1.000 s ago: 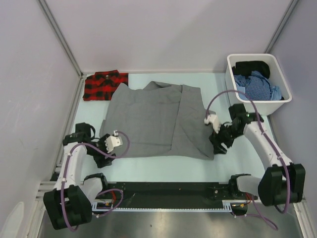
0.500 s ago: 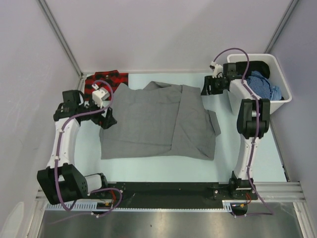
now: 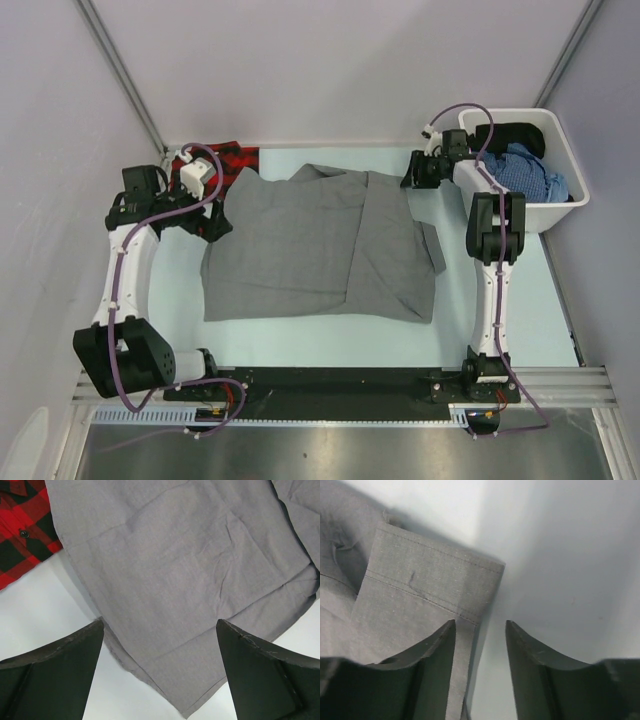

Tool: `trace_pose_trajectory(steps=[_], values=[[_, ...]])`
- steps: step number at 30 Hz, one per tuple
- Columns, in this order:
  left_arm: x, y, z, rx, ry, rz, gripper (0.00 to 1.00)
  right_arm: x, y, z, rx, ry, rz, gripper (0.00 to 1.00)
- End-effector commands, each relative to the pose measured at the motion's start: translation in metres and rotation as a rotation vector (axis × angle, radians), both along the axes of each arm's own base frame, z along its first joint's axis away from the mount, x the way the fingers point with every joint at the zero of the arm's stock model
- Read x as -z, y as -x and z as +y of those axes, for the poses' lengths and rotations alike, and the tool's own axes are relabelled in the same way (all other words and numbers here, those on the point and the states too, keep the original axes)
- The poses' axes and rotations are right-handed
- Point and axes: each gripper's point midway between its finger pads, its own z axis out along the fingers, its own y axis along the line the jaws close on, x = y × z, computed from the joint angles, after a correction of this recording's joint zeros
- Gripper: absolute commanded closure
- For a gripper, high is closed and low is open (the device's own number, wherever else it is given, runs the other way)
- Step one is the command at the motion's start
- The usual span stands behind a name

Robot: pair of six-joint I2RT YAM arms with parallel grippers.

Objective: Fold and stack the long sleeve shirts
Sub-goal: Flatten the shirt out

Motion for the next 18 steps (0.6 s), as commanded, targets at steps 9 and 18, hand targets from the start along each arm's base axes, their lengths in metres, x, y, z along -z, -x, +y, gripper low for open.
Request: trace_pose_trajectory(steps=[9,18], values=[[-0.024,-0.003,0.0,0.037,-0.04,-0.097,0.01,-0.049,0.016,0.042,-0.13,-0.2,-0.026,0.98],[-0.027,-0.001,-0.007,0.073,-0.028,-0.15,0.01,-0.127,0.06,0.046,-0.181,-0.236,-0.113,1.0]])
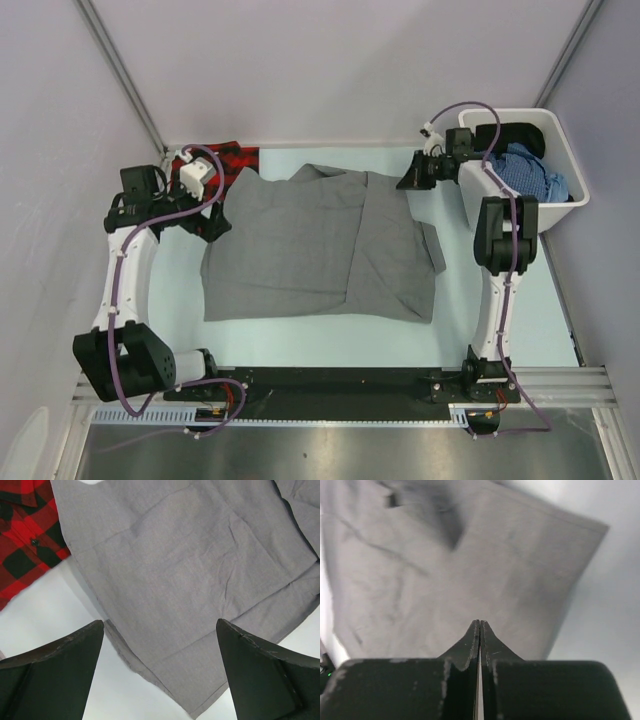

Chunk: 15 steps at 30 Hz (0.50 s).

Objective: Fold and stack the long sleeve shirts
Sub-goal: Flatten the shirt out

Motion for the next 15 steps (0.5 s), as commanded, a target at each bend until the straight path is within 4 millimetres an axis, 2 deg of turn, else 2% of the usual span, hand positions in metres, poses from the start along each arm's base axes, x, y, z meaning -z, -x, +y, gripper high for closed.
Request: trace_pose_trajectory(steps=[1,4,5,6,7,8,13,15], values=[[-0.023,0.001,-0.011,0.061,0.014,-0.112,0.01,-0.107,0.014,0.008,-0.042,-0.037,-0.227,1.0],[-0.017,0.003,-0.013,0.057,0.032,-0.105,0.0,-0.096,0.018,0.003,-0.021,0.019,-0.229,1.0],[-0.016,0.002,-0.013,0.052,0.04,-0.103,0.01,-0.089,0.011,-0.004,0.014,0.074,-0.23,0.96],[-0.016,0.003,-0.013,0.047,0.045,-0.099,0.01,-0.083,0.009,-0.008,0.028,0.102,-0.22,0.84],[-0.018,0.003,-0.014,0.044,0.055,-0.101,0.01,-0.076,0.006,-0.012,0.047,0.125,-0.209,0.67],[-0.019,0.002,-0.015,0.044,0.055,-0.107,0.01,-0.066,0.0,-0.018,0.084,0.16,-0.201,0.6],[-0.025,0.0,-0.011,0.02,0.042,-0.114,0.01,-0.043,-0.018,-0.026,0.106,0.181,-0.18,0.42],[-0.027,0.0,-0.009,0.01,0.031,-0.12,0.01,-0.025,-0.021,-0.031,0.115,0.173,-0.143,0.42]])
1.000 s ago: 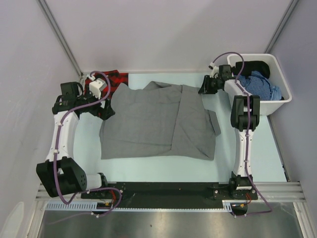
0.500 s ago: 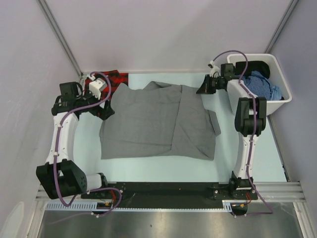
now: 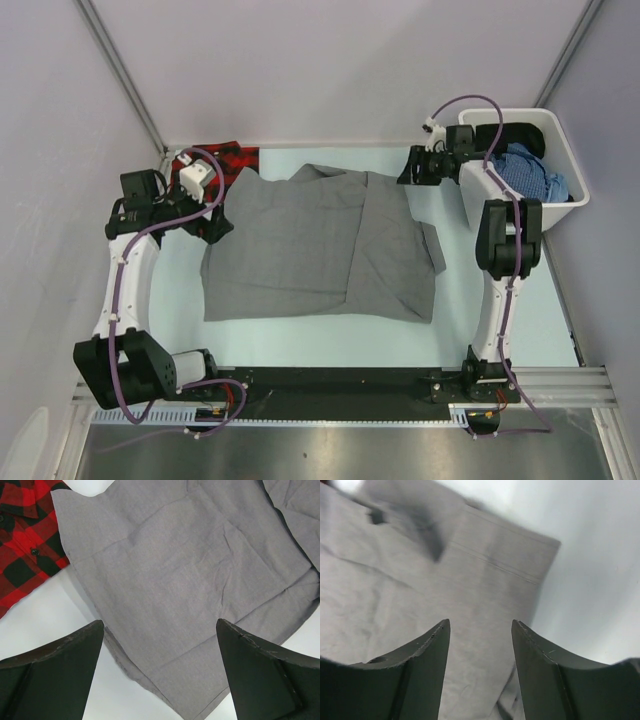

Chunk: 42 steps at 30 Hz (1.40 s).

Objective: Fold and stack the long sleeve shirts
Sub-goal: Flatten the shirt out

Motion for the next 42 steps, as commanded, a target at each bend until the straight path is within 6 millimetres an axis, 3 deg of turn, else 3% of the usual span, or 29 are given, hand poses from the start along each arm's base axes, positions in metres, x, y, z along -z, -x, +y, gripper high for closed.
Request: trace_pose_trajectory(steps=[1,10,15,20,23,24,25,26,29,30,32,33,35,36,37,38,40,41,42], values=[[-0.023,-0.003,-0.001,-0.007,-0.002,-0.072,0.0,0.022,-0.022,-0.017,0.051,0.025,0.013,0.43],[-0.019,-0.009,0.005,-0.041,-0.018,-0.046,0.01,0.061,-0.036,-0.013,0.039,-0.032,0.079,0.47],[-0.016,-0.014,0.011,-0.059,-0.038,-0.029,0.0,0.069,-0.043,-0.01,0.042,-0.074,0.097,0.5],[-0.002,-0.011,0.018,-0.058,-0.087,0.002,0.01,0.074,-0.037,-0.002,0.027,-0.137,0.136,0.54],[-0.004,-0.011,0.016,-0.047,-0.085,-0.004,0.01,0.077,-0.035,0.0,0.025,-0.138,0.138,0.71],[-0.004,-0.011,0.016,-0.048,-0.085,-0.006,0.0,0.076,-0.035,-0.001,0.026,-0.135,0.133,0.86],[-0.002,-0.01,0.016,-0.051,-0.081,0.003,0.01,0.075,-0.036,-0.002,0.028,-0.127,0.127,0.94],[-0.001,-0.009,0.014,-0.045,-0.073,0.008,0.01,0.071,-0.036,-0.002,0.021,-0.116,0.112,0.99],[0.004,-0.003,0.01,-0.027,-0.059,0.023,0.01,0.048,-0.034,-0.005,0.014,-0.104,0.083,1.0],[0.004,-0.003,0.009,-0.021,-0.055,0.02,0.01,0.026,-0.033,-0.004,0.007,-0.106,0.048,1.0],[0.005,-0.005,0.009,-0.023,-0.048,0.015,0.01,0.001,-0.025,0.0,-0.022,-0.123,0.021,1.0],[0.003,-0.005,0.007,-0.021,-0.037,0.011,0.01,-0.028,-0.02,0.003,-0.043,-0.14,-0.021,1.0],[-0.001,-0.008,0.005,-0.014,-0.026,-0.01,0.01,-0.054,-0.006,0.009,-0.072,-0.156,-0.045,1.0],[-0.002,-0.008,0.003,-0.016,-0.013,-0.012,0.01,-0.067,0.004,0.018,-0.115,-0.168,-0.06,1.0],[-0.004,-0.01,0.001,-0.006,-0.006,-0.022,0.01,-0.098,0.018,0.026,-0.145,-0.167,-0.113,1.0],[-0.006,-0.011,0.0,0.006,-0.002,-0.032,0.01,-0.094,0.035,0.032,-0.169,-0.171,-0.081,1.0],[-0.013,-0.013,-0.002,0.028,-0.006,-0.058,0.01,-0.123,0.074,0.058,-0.276,-0.164,-0.127,1.0],[-0.015,-0.014,-0.002,0.031,-0.008,-0.063,0.01,-0.113,0.098,0.065,-0.314,-0.159,-0.081,1.0],[-0.019,-0.016,-0.001,0.033,-0.013,-0.069,0.01,-0.113,0.124,0.085,-0.408,-0.146,-0.09,1.0]])
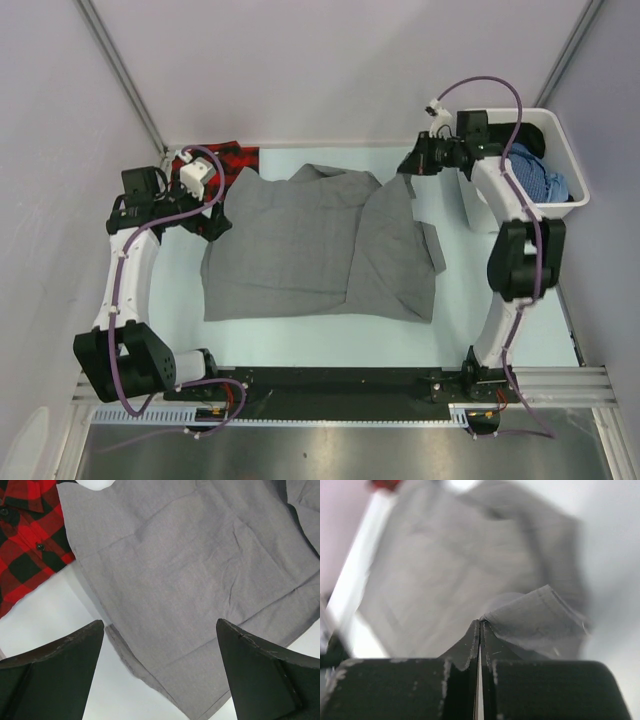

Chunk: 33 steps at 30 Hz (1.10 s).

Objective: Fold and stack the long sleeve shirts
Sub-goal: Flatten the shirt out

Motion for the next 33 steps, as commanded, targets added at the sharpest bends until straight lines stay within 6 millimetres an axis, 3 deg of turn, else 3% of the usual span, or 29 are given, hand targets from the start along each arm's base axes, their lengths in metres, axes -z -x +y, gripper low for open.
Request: trace_pose_trajectory(steps=[1,2,3,4,6,7,8,9,10,11,17,23,33], values=[[-0.025,-0.008,-0.008,0.059,0.013,-0.087,0.01,-0.062,0.12,0.066,-0.326,-0.001,-0.1,1.0],[-0.027,-0.007,-0.008,0.063,0.012,-0.09,0.0,-0.046,0.149,0.075,-0.384,0.004,-0.056,1.0],[-0.026,-0.006,-0.009,0.067,0.016,-0.086,0.01,-0.047,0.175,0.091,-0.465,0.017,-0.079,1.0],[-0.027,-0.004,-0.011,0.074,0.018,-0.093,0.01,-0.069,0.205,0.096,-0.506,0.014,-0.138,1.0],[-0.022,0.0,-0.012,0.078,0.024,-0.082,0.01,-0.064,0.246,0.105,-0.569,0.015,-0.149,1.0],[-0.022,0.002,-0.013,0.08,0.026,-0.084,0.01,-0.071,0.269,0.122,-0.628,0.0,-0.191,1.0],[-0.02,0.004,-0.013,0.076,0.033,-0.077,0.01,-0.092,0.288,0.121,-0.632,-0.005,-0.28,1.0],[-0.015,0.006,-0.014,0.078,0.038,-0.069,0.01,-0.091,0.302,0.125,-0.655,-0.005,-0.302,1.0],[-0.016,0.008,-0.016,0.081,0.04,-0.075,0.01,-0.099,0.321,0.136,-0.717,-0.01,-0.382,1.0],[-0.016,0.01,-0.016,0.08,0.043,-0.078,0.0,-0.113,0.334,0.134,-0.722,-0.001,-0.469,1.0],[-0.014,0.011,-0.018,0.077,0.056,-0.077,0.01,-0.138,0.37,0.147,-0.79,0.025,-0.727,1.0],[-0.009,0.022,-0.02,0.088,0.052,-0.065,0.01,-0.184,0.4,0.168,-0.838,-0.061,-0.955,1.0],[0.016,0.062,-0.03,0.176,0.022,-0.05,0.01,-0.189,0.473,0.183,-0.996,-0.144,-1.099,1.0]])
